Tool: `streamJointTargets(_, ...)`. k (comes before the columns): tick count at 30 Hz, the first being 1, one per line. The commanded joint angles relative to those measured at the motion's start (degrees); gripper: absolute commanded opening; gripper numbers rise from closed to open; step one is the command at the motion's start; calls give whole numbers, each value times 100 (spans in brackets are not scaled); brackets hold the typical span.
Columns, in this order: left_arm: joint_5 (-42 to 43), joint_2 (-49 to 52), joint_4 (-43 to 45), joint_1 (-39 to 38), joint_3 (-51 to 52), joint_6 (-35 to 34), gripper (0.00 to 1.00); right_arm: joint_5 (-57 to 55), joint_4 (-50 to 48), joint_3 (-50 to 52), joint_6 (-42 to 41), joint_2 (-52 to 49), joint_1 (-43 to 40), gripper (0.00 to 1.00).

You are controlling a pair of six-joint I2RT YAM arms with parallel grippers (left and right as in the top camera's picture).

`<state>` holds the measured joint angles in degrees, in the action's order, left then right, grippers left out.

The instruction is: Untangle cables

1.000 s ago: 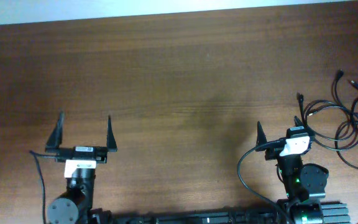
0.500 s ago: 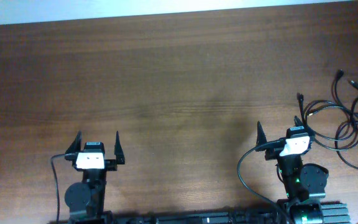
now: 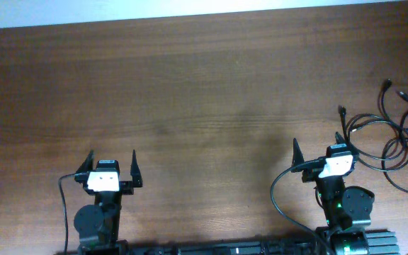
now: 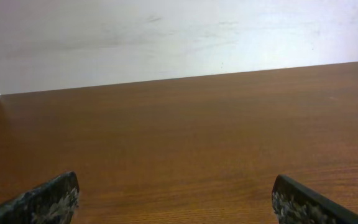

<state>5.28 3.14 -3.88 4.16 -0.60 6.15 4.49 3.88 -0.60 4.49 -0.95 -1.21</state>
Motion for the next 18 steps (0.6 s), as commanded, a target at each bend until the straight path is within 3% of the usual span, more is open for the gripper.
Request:
streamJointTargets(1, -63, 13, -50, -26, 7, -74, 99, -26, 31, 26, -22, 33, -37, 99)
streamJointTargets(18, -63, -284, -48, -26, 7, -74, 99, -26, 33, 26, -22, 33, -37, 99)
